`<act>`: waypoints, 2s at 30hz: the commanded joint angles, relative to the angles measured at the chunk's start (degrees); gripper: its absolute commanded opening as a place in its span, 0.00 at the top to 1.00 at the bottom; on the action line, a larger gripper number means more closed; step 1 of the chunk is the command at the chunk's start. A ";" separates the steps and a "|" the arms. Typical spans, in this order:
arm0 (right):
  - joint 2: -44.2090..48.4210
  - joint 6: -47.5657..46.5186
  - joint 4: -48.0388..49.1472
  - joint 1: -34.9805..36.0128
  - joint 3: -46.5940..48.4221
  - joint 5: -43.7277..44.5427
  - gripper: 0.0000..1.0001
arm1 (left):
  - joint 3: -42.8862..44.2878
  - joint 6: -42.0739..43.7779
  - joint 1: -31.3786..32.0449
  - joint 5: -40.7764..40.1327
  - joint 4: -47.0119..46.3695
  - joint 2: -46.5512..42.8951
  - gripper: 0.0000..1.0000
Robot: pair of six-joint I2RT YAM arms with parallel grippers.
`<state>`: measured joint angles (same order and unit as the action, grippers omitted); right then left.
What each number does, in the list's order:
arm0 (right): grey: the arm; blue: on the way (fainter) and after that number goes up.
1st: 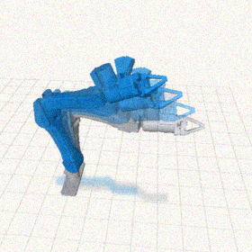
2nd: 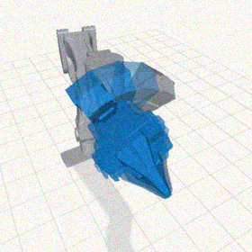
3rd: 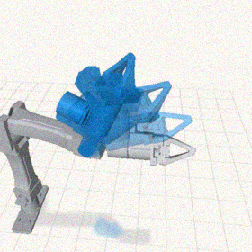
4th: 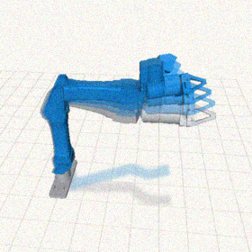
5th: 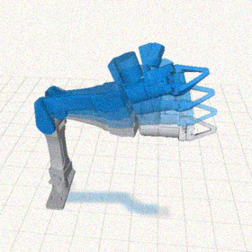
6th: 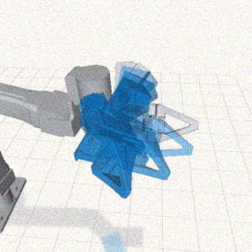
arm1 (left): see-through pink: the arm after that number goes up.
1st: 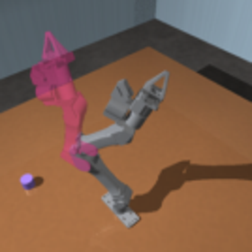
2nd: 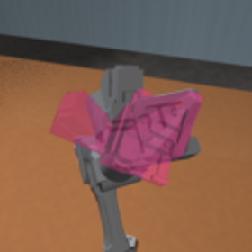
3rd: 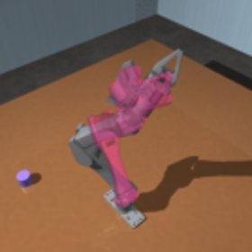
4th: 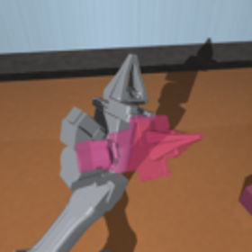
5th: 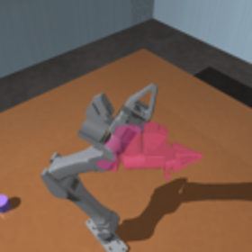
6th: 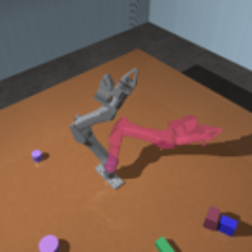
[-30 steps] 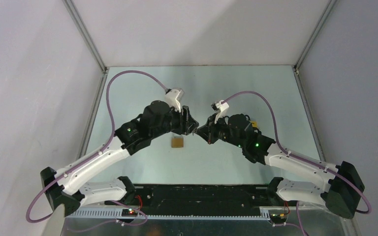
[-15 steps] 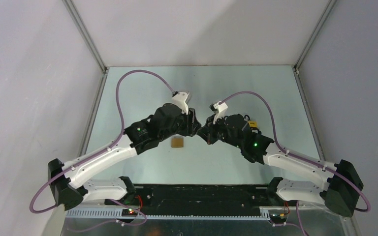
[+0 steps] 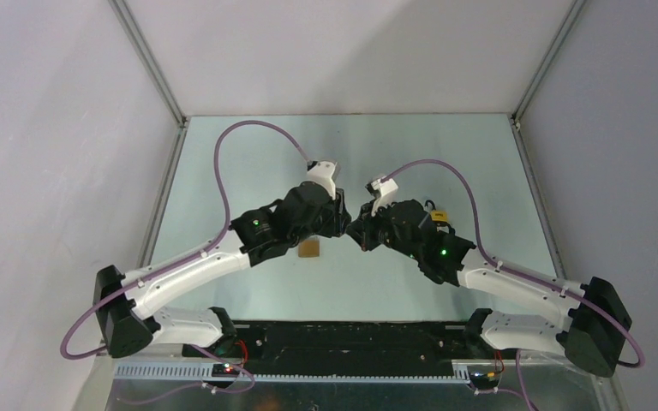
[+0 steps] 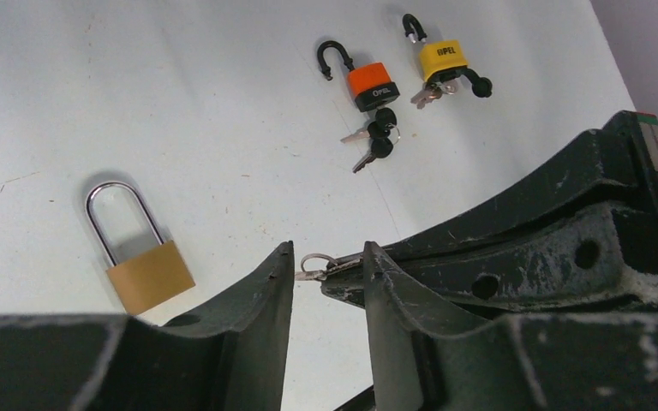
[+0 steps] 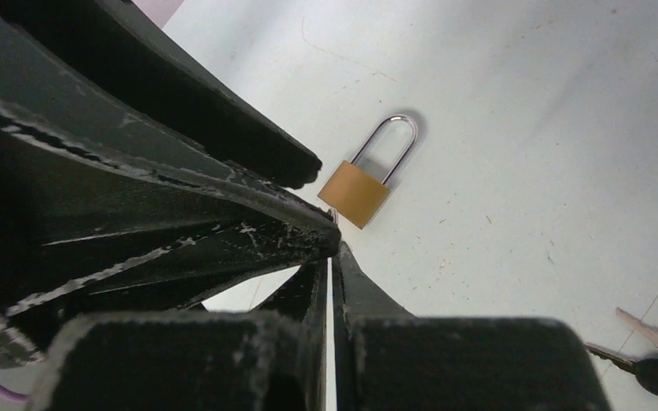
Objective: Unlock with the key
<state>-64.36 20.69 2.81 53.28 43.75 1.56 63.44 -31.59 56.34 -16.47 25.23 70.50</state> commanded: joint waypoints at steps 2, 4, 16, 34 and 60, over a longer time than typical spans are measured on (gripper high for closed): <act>-0.31 -0.98 4.52 0.91 2.92 1.80 1.00 | 1.88 -1.80 0.70 -3.42 2.14 1.46 0.64; -0.47 -1.14 4.74 1.29 2.92 2.19 1.00 | 2.07 -2.08 0.67 -3.48 2.15 1.68 0.72; 0.09 -1.71 5.42 1.90 2.88 2.74 0.70 | 0.90 0.41 -0.29 -8.16 2.01 -0.64 1.00; 7.70 -0.06 9.29 -14.14 1.30 -30.40 0.19 | -9.46 33.21 -7.90 11.44 -17.79 -18.23 1.00; 3.88 20.85 46.43 -30.55 0.29 -70.38 0.54 | 1.96 27.60 -11.60 61.26 -29.69 -8.73 1.00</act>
<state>-59.92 36.34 40.32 23.09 43.70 -64.14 62.43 -2.87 44.97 39.90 -1.17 60.49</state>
